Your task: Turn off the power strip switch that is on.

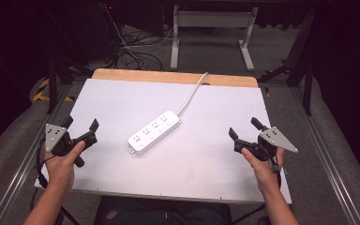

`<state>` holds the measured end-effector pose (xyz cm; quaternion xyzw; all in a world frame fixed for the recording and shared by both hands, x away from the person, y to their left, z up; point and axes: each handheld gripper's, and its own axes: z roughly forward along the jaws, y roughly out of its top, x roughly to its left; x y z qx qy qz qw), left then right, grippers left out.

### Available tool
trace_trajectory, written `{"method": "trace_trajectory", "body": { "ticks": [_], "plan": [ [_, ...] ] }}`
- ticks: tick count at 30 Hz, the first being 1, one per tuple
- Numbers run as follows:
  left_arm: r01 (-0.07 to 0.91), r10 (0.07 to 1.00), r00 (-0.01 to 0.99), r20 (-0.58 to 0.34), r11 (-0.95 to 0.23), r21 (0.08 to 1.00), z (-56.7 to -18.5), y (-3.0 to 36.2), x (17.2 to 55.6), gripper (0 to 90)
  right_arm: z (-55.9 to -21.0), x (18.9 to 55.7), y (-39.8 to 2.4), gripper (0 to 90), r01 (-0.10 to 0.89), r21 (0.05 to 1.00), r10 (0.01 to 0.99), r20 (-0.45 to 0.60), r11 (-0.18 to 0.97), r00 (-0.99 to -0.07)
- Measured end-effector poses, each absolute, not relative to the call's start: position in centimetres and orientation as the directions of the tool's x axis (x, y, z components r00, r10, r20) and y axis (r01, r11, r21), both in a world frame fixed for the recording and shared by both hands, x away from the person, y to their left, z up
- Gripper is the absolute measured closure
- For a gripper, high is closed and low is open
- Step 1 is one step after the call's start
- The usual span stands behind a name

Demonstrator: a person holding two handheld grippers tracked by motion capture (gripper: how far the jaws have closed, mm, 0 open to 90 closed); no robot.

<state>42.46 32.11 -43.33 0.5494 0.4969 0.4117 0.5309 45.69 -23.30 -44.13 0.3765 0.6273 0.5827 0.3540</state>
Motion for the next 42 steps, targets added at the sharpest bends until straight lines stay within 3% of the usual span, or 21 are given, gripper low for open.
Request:
{"method": "trace_trajectory", "body": {
  "ticks": [42],
  "plan": [
    [0.097, 0.983, 0.175, -0.063, 0.046, 0.994, -43.22, 32.04, 42.09, 8.8, -44.40, 45.63, -23.36, 6.0, 0.097, 0.995, 0.888, 0.011, 0.038, -0.460]
  ]
}}
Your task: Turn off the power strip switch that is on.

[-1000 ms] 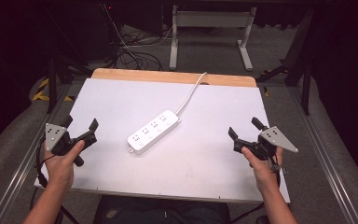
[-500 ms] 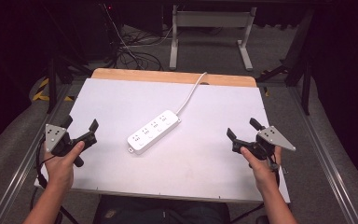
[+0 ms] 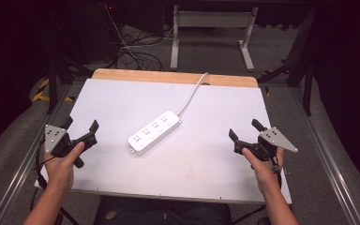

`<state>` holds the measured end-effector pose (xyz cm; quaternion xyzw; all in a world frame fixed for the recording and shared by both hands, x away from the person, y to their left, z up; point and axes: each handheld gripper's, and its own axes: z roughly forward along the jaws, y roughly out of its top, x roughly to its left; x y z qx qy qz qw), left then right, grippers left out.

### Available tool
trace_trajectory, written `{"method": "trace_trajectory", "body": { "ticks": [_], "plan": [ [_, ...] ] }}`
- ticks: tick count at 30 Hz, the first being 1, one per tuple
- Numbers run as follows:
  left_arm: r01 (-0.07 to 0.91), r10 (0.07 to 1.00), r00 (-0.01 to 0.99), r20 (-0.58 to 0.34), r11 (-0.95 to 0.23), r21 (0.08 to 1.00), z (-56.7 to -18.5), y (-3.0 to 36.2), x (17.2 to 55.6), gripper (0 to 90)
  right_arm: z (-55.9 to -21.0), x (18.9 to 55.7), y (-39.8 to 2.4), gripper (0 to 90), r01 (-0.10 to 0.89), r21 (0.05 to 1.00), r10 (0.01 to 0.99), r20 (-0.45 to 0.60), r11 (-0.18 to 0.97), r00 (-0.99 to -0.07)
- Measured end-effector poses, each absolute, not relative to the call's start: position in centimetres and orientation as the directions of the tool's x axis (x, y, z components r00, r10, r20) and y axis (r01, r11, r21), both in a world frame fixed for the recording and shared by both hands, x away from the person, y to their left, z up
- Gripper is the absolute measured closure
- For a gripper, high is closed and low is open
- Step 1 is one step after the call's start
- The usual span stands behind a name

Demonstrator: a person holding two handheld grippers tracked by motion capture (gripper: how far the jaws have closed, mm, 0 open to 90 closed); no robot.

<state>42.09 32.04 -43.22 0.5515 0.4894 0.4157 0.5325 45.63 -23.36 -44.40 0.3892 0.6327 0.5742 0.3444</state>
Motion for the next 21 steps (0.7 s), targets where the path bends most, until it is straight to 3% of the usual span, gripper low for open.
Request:
{"method": "trace_trajectory", "body": {
  "ticks": [21],
  "plan": [
    [0.096, 0.982, 0.178, -0.064, 0.047, 0.994, -43.18, 32.02, 41.94, 8.8, -44.40, 45.51, -23.31, 7.7, 0.100, 0.994, 0.888, 0.011, 0.039, -0.459]
  ]
}}
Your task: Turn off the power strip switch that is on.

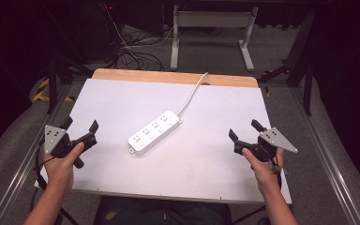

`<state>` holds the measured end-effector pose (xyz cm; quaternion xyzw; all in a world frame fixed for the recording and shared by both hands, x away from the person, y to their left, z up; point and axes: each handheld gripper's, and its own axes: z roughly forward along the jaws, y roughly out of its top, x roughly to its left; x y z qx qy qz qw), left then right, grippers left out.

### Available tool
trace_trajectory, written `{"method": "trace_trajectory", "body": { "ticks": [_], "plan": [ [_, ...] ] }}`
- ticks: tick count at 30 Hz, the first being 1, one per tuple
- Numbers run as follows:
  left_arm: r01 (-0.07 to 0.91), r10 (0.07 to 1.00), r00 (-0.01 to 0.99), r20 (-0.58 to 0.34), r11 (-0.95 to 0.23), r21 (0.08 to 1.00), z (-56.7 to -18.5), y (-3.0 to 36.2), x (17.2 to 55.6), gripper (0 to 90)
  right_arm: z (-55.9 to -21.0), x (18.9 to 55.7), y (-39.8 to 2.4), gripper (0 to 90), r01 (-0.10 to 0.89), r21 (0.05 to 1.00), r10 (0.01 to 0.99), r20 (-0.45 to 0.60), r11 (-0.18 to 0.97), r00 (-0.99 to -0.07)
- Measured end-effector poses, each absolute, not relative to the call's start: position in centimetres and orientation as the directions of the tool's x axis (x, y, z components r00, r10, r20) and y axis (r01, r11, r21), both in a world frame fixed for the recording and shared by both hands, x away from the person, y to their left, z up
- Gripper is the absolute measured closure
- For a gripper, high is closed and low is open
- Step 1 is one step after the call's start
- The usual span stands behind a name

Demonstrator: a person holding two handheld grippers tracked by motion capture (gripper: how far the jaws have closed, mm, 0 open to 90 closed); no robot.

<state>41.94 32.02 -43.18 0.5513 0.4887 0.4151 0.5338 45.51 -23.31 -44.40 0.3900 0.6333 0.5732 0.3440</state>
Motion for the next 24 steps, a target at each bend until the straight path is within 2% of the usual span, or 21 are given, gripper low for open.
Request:
{"method": "trace_trajectory", "body": {
  "ticks": [24],
  "plan": [
    [0.103, 0.982, 0.180, -0.055, 0.037, 0.994, -43.31, 31.97, 42.22, 8.8, -44.53, 45.78, -23.41, 9.0, 0.102, 0.994, 0.886, 0.014, 0.038, -0.464]
  ]
}}
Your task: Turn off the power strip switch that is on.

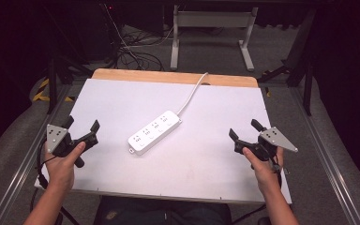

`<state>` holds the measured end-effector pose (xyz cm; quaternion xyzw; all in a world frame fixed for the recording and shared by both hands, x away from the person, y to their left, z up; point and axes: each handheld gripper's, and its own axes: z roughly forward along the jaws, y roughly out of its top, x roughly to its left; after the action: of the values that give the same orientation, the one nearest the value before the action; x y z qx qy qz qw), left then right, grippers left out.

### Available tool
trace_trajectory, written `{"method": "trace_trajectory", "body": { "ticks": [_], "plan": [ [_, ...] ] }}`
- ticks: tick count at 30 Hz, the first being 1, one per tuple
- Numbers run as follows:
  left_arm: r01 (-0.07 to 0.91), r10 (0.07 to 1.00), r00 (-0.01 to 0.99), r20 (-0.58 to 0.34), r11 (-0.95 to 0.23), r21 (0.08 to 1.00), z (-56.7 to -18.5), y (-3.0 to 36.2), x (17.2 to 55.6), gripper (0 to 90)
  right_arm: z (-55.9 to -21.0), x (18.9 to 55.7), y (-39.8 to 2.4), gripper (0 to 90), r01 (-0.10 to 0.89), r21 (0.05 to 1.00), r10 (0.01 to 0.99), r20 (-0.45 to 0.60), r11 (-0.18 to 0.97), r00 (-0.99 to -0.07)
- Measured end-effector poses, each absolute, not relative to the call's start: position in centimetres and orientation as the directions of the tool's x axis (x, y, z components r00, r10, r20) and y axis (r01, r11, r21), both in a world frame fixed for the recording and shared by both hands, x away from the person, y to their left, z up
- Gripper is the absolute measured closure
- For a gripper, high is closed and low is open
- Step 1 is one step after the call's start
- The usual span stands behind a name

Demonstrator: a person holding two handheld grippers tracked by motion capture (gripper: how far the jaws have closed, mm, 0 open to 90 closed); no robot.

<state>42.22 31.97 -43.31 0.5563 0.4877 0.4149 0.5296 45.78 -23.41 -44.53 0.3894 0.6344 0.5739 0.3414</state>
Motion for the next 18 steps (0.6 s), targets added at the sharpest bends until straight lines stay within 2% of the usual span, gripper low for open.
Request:
{"method": "trace_trajectory", "body": {
  "ticks": [18],
  "plan": [
    [0.106, 0.984, 0.172, -0.053, 0.035, 0.994, -43.38, 32.07, 42.36, 8.8, -44.77, 46.03, -23.09, 9.7, 0.114, 0.992, 0.878, 0.012, 0.049, -0.479]
  ]
}}
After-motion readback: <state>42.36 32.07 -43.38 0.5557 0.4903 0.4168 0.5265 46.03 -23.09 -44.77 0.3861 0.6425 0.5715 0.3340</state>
